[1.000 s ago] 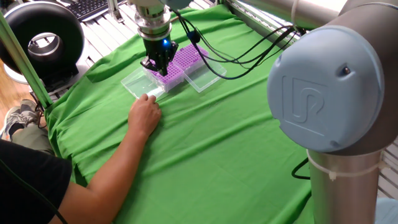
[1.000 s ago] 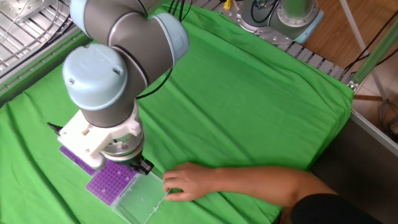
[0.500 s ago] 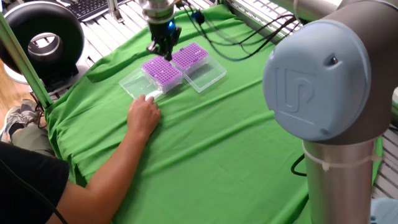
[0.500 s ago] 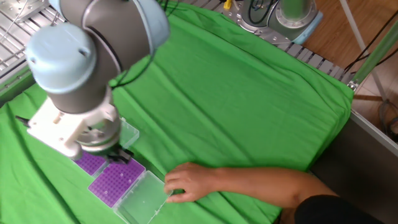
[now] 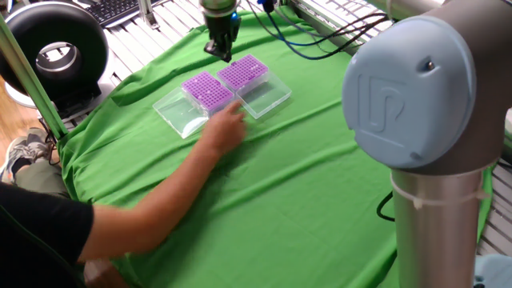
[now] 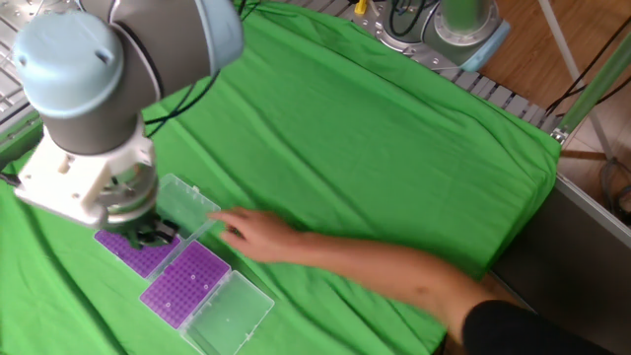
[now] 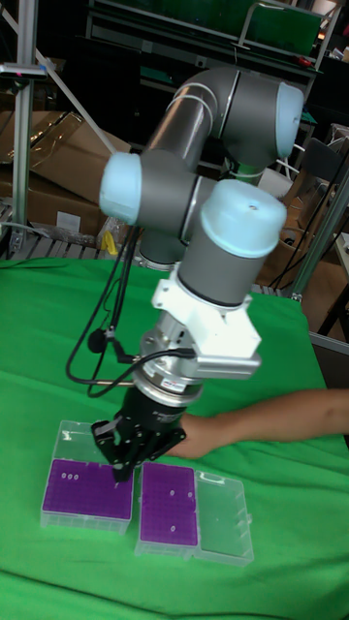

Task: Insert a small pipette tip into the holder for small pipette tips

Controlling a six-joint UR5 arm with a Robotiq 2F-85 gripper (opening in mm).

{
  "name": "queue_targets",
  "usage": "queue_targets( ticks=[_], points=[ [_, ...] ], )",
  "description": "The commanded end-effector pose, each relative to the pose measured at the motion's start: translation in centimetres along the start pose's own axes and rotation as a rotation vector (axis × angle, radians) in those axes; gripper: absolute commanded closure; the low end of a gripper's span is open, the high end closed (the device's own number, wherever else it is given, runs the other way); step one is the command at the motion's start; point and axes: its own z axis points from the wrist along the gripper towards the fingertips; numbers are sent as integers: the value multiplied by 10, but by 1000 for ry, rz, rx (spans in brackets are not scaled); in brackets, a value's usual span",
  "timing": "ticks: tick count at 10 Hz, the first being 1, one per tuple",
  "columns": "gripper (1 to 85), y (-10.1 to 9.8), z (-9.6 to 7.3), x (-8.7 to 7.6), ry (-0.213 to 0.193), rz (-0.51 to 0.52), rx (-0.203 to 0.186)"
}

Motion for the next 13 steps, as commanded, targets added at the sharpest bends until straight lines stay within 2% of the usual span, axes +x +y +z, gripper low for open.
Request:
queue_targets(
  ticks=[1, 4, 7, 10, 13],
  points=[
    [847, -25, 13, -1, -59, -73, 15],
    [847, -33, 24, -1, -89, -105, 23],
    [847, -37, 28, 11, -79, -100, 15],
    [847, -32, 28, 29, -48, -76, -20],
    [847, -23, 26, 26, -50, -46, -41]
  ],
)
